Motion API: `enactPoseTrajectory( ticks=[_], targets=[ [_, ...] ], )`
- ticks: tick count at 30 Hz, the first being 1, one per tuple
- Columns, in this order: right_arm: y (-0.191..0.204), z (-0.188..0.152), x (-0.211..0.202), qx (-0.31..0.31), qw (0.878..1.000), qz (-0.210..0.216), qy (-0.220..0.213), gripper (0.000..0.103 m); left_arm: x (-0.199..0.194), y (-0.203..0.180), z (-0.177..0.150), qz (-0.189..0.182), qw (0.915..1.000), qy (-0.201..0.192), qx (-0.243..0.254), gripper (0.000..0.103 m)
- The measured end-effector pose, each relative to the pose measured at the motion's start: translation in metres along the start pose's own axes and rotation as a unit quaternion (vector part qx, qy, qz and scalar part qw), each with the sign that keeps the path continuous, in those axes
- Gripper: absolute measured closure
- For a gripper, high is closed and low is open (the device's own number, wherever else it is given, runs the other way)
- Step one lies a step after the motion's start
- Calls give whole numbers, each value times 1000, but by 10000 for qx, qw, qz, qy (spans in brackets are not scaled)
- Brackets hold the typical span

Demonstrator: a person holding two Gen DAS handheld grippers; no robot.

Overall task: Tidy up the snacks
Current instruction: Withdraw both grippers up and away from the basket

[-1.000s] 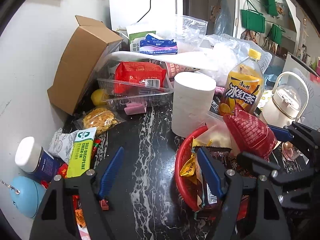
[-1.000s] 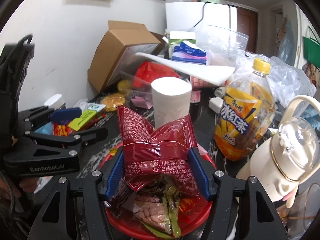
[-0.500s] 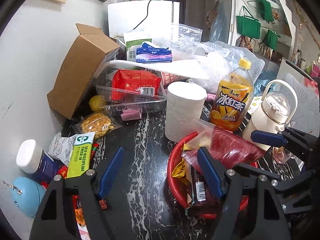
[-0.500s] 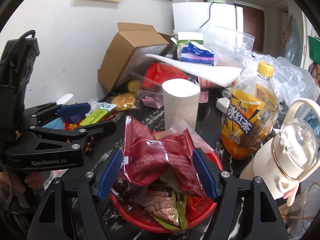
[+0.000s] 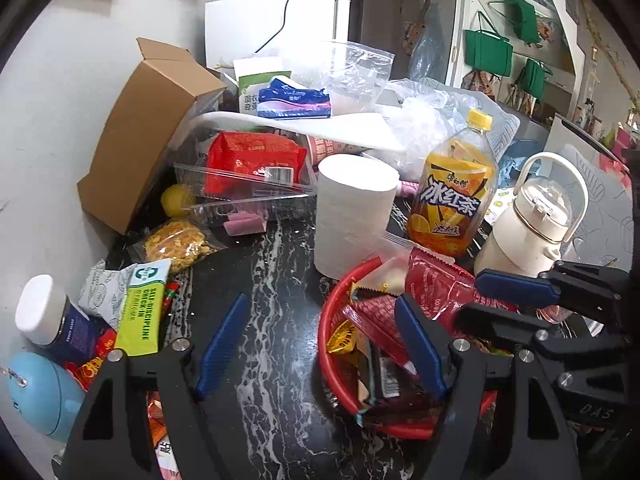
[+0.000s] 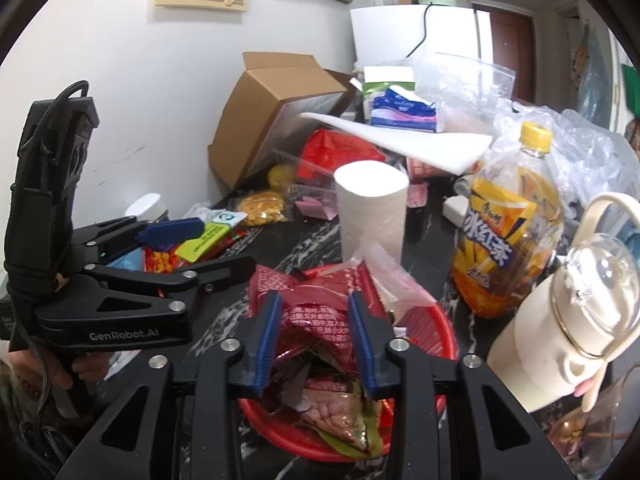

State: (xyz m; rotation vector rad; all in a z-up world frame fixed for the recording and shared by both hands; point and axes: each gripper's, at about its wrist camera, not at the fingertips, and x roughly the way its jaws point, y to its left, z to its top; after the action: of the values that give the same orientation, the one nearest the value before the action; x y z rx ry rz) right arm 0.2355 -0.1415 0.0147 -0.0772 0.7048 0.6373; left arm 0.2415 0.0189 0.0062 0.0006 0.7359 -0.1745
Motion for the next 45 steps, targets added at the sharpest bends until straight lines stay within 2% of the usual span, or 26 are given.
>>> enactPoseTrajectory(
  ticks=[10, 13, 19, 24, 32, 40, 45],
  targets=[
    [-3, 0, 3, 196, 9998, 74, -1, 69, 6, 1, -3, 12, 10000, 71, -36, 28],
    [-3, -3, 3, 189, 9997, -123, 41, 56, 6, -1, -3, 95, 9999, 73, 31, 28],
    [-3, -6, -11, 294, 9989, -371, -59, 56, 0, -6, -2, 158, 9998, 31, 89, 28],
    [-4, -8, -28, 396, 9974, -593, -87, 56, -14, -14, -3, 31, 9999, -31, 100, 28],
    [10, -10, -69, 390, 9948, -901, -274, 51, -63, -32, -7, 16, 9991, -353, 214, 28],
    [34, -18, -124, 385, 9919, -989, -704, 51, -124, -50, -15, 34, 9960, -808, 374, 28],
    [50, -28, -160, 306, 9887, -1056, -1015, 46, -159, -62, -27, -43, 9935, -1037, 461, 28]
  ],
)
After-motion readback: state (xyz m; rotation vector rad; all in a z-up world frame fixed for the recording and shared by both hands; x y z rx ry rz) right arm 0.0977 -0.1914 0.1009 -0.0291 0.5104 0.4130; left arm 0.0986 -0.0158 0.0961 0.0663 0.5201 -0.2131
